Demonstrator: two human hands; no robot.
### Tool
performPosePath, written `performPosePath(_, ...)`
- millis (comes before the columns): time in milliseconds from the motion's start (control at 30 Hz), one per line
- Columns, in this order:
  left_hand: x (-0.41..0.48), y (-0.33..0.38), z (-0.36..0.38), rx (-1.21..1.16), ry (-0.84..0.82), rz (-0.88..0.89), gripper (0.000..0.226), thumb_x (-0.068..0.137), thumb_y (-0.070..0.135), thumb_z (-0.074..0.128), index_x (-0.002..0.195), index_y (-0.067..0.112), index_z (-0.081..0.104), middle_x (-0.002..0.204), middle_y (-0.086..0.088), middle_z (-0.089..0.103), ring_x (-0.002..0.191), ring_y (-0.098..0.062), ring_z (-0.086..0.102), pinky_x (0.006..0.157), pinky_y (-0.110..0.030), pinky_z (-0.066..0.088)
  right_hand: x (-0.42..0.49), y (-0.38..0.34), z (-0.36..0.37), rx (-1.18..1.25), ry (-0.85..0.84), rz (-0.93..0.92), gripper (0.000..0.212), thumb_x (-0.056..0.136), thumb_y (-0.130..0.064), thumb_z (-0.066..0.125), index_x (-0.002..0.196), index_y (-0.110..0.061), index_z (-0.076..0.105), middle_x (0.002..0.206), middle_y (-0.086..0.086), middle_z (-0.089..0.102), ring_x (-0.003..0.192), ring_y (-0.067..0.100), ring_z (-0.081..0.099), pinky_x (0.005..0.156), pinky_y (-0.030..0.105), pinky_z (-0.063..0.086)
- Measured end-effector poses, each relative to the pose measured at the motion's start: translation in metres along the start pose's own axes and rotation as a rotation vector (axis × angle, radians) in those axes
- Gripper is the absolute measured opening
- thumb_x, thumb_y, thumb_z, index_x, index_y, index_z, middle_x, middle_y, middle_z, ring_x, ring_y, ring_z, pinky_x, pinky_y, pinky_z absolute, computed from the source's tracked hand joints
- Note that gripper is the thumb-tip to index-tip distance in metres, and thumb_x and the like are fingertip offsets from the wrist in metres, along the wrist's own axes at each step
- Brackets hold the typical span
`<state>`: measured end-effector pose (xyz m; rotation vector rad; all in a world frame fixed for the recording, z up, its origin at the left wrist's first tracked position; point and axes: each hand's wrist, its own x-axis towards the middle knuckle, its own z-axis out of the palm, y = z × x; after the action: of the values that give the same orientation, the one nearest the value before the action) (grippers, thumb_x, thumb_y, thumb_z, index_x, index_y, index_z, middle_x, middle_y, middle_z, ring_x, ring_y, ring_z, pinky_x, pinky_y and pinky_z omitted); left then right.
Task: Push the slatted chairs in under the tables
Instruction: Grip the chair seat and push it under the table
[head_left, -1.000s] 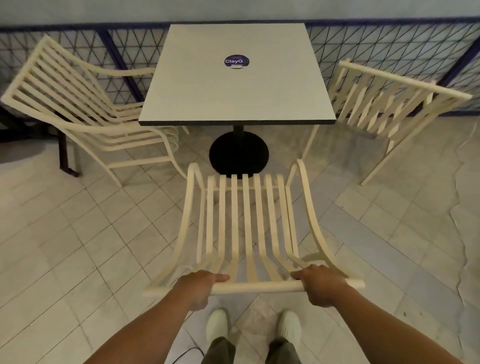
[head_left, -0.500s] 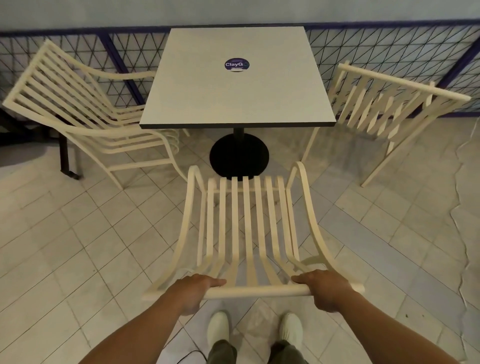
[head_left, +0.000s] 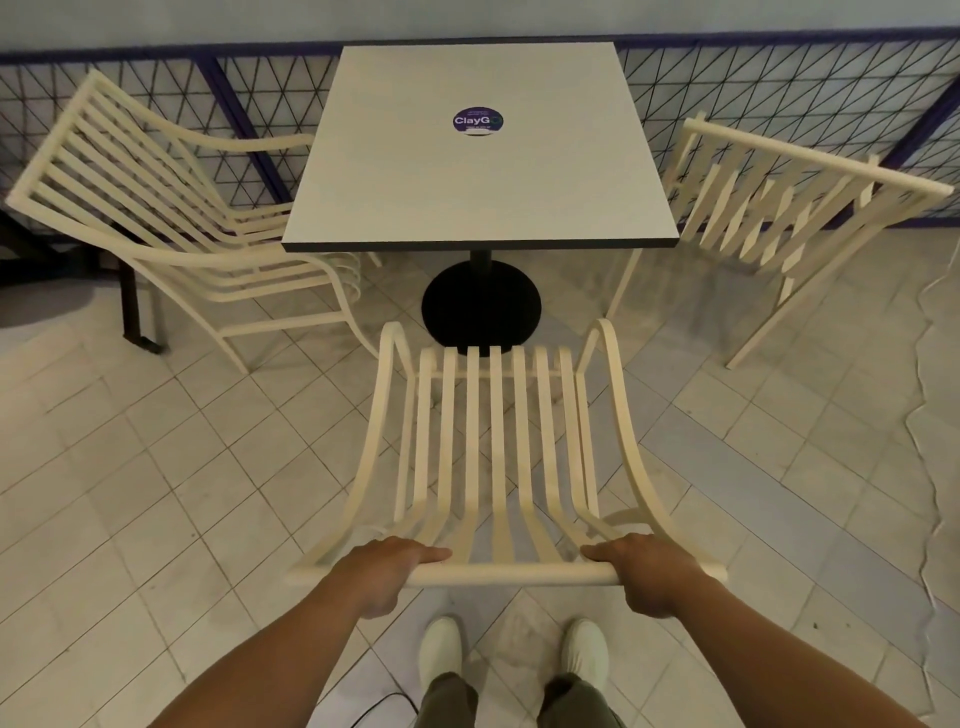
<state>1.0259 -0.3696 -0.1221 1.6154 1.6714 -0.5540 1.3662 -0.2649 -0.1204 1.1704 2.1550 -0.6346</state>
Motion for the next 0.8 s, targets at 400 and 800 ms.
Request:
performPosePath(400,-0.005,0.000,-0.012,-0.003,-0.016,-0.002,0.083,0.088,0.023,0.061,0.150,0.055,0.017,0.139,0.005,0.051,0.104,-0.018,0.058,0.074,-0.028,0.045,0.005,-0.004,-0.012,0.035,-0.060,-0.012,0.066,0.085,-0.029,0.061,0.143,-0.045,0.035,0.128,-0.004,0.057,0.107,0.018,0.057,0.093,0.039,0.049)
performPosePath(800,-0.022,0.033,-0.034,-0.107,0.021,0.015,0.083,0.083,0.068,0.060,0.154,0.041,0.025,0.157,0.002,0.034,0.136,-0.020,0.041,0.102,-0.035,0.040,-0.004,-0.039,-0.046,0.049,-0.033,-0.054,0.083,0.083,-0.065,0.058,0.152,-0.034,0.023,0.148,0.002,0.044,0.127,0.024,0.047,0.099,0.038,0.038)
